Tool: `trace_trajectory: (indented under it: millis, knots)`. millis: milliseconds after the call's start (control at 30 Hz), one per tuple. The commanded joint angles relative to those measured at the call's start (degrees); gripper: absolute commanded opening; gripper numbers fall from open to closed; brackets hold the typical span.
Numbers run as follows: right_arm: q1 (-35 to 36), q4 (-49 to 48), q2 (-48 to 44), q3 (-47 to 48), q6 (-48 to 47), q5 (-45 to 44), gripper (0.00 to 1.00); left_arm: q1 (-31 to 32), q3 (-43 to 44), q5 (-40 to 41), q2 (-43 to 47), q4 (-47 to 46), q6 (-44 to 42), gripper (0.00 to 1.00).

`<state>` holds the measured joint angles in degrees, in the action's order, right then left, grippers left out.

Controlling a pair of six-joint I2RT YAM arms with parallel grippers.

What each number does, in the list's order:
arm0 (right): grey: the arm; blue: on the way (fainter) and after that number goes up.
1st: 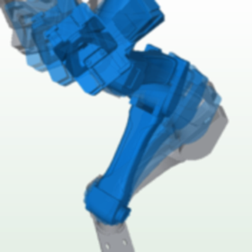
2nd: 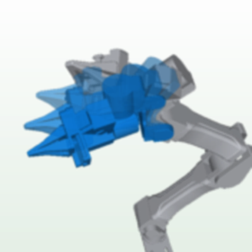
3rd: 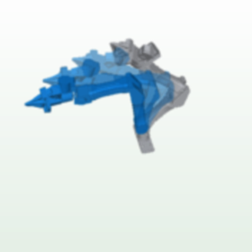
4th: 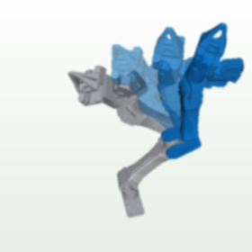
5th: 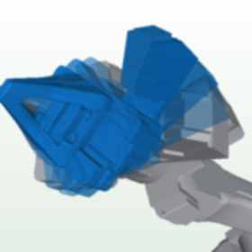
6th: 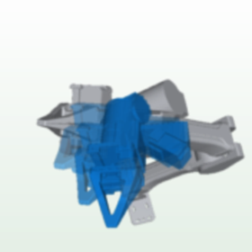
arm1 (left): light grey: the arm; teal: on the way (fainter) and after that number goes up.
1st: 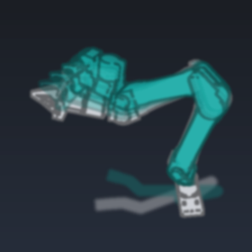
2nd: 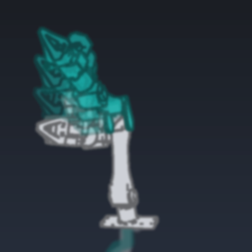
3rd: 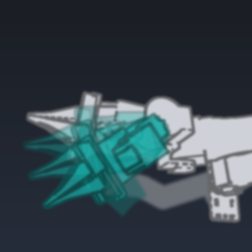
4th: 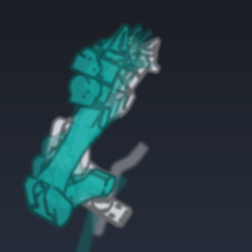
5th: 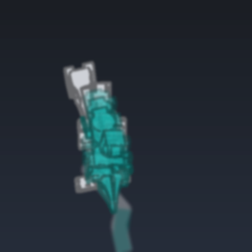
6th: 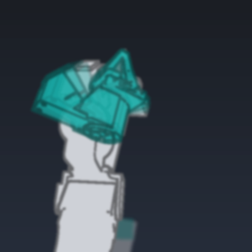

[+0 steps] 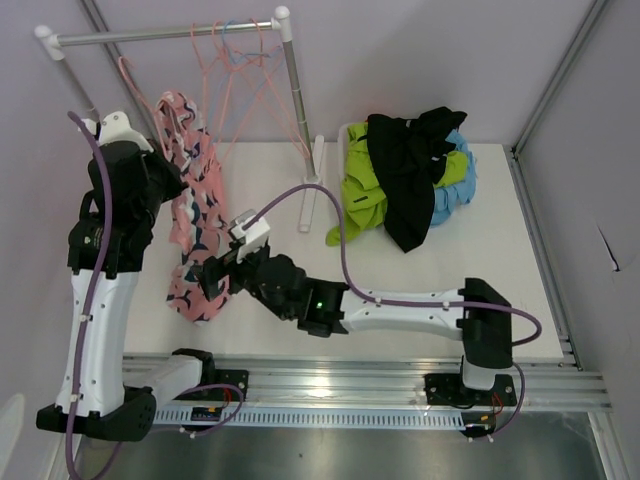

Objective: Remove the shorts from the hanger

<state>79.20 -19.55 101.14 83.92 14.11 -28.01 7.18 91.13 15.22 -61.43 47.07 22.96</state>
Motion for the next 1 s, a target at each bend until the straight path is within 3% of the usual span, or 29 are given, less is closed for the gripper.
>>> trace_trajectory:
  millis: [0, 333, 400, 433, 500, 533, 567, 733, 967]
  knots:
    - [0.78, -1.80, 3.96, 5.72, -0.31, -1.86, 0.99, 0.47, 2.03, -2.82, 1.66, -1.19, 1.21, 0.00]
    - [1.40, -10.68, 12.05, 10.29, -3.74, -9.70, 0.98, 0.38, 3.26, -5.55, 4.47, 1.45, 0.86, 0.00]
    - [1.40, -10.42, 12.93, 11.17, -3.65, -8.74, 0.80, 0.38, 3.09, -6.43, 4.83, 1.45, 1.12, 0.00]
    - [1.48, -10.07, 13.37, 11.18, -3.39, -8.29, 0.52, 0.38, 3.09, -6.52, 5.18, 1.45, 1.21, 0.00]
    - [1.48, -9.63, 13.64, 10.13, -2.77, -7.50, 0.18, 0.38, 3.44, -6.43, 5.35, 1.54, 1.21, 0.00]
    - [1.83, -8.85, 13.82, 9.60, -1.64, -7.76, 0.05, 0.38, 3.52, -6.35, 5.44, 1.53, 1.21, 0.00]
    - [2.01, -8.49, 13.56, 8.99, -0.93, -8.02, 0.00, 0.38, 3.70, -6.26, 5.53, 1.53, 1.21, 0.00]
    - [6.39, -8.04, 10.40, -1.97, 1.62, -9.07, 0.00, 0.38, 7.30, -3.72, 4.13, 1.71, -0.72, 0.00]
    - [13.52, -5.24, 5.03, -15.70, 7.67, -17.16, 0.00, 0.29, 13.45, 2.18, 0.70, 2.06, -4.50, 0.00]
